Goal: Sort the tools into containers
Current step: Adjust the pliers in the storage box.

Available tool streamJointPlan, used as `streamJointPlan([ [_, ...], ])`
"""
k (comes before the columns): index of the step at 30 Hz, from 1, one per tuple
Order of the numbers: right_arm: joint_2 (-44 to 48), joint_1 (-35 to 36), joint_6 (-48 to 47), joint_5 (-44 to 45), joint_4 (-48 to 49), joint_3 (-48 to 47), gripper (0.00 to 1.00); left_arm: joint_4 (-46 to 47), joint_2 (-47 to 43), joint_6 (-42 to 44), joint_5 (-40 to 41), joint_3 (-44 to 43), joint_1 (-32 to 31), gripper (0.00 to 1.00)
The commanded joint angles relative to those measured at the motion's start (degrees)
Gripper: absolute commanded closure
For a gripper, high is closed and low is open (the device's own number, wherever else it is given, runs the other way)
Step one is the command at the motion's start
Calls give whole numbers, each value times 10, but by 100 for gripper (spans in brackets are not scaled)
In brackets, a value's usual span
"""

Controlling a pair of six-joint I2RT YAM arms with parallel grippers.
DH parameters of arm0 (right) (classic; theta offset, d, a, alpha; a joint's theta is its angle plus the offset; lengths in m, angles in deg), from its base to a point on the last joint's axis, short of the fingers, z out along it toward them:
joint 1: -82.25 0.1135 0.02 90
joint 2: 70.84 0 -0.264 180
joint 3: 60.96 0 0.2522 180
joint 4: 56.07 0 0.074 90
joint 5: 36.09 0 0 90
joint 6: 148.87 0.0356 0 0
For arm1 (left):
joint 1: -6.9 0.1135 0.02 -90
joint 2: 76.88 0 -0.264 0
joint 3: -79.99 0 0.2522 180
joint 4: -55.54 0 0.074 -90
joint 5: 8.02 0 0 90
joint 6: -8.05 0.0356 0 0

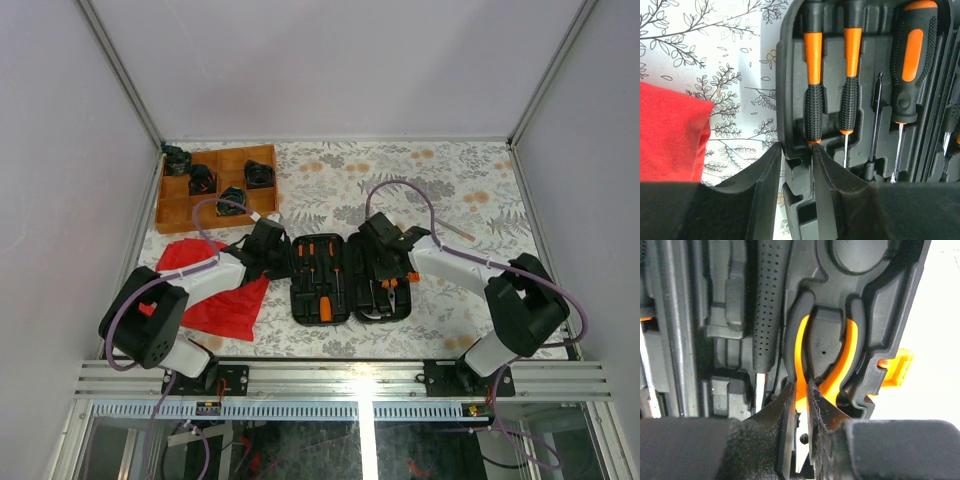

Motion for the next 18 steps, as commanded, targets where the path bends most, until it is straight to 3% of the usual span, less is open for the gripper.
streamJointPlan([
  [1,67,13,18,-26,20,1,78,29,20,-14,0,1,-12,72],
  [6,92,11,33,39,-9,14,78,26,14,-14,2,3,-12,72],
  [18,52,-2,68,19,-39,39,84,20,14,-13,3,3,-12,67],
])
